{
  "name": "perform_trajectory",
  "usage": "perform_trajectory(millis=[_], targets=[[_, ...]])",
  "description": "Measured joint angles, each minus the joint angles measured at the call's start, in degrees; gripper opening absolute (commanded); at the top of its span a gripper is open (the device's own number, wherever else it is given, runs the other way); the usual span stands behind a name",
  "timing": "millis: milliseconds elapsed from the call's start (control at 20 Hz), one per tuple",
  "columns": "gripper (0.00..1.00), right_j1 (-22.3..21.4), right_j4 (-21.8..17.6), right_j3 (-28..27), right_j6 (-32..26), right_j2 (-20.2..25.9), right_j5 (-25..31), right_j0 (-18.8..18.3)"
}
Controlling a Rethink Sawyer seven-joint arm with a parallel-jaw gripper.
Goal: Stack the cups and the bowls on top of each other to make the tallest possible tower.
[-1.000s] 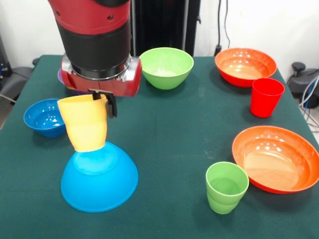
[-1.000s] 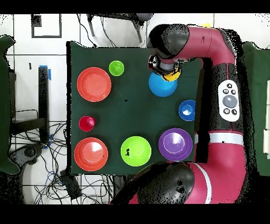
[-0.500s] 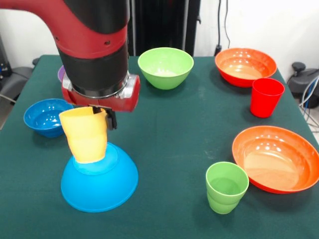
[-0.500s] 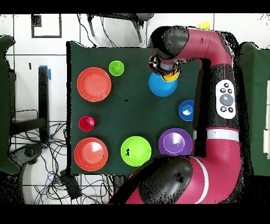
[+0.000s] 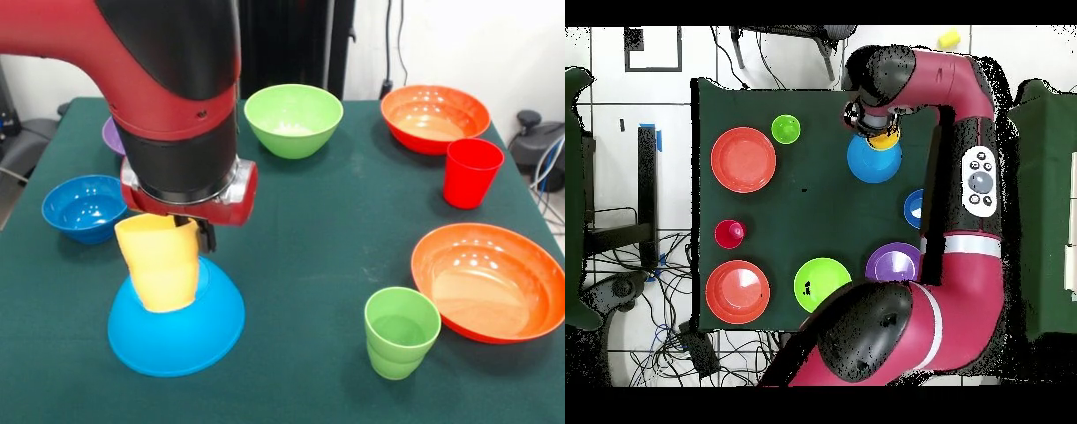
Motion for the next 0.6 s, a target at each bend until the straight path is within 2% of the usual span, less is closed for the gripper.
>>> perform_trajectory(millis=[250,600], targets=[[0.00,0.9,0.0,-1.6,0.0,0.0,1.5,0.7],[0.00,1.4,-0.1,-3.1,0.0,0.0,7.3,1.1]])
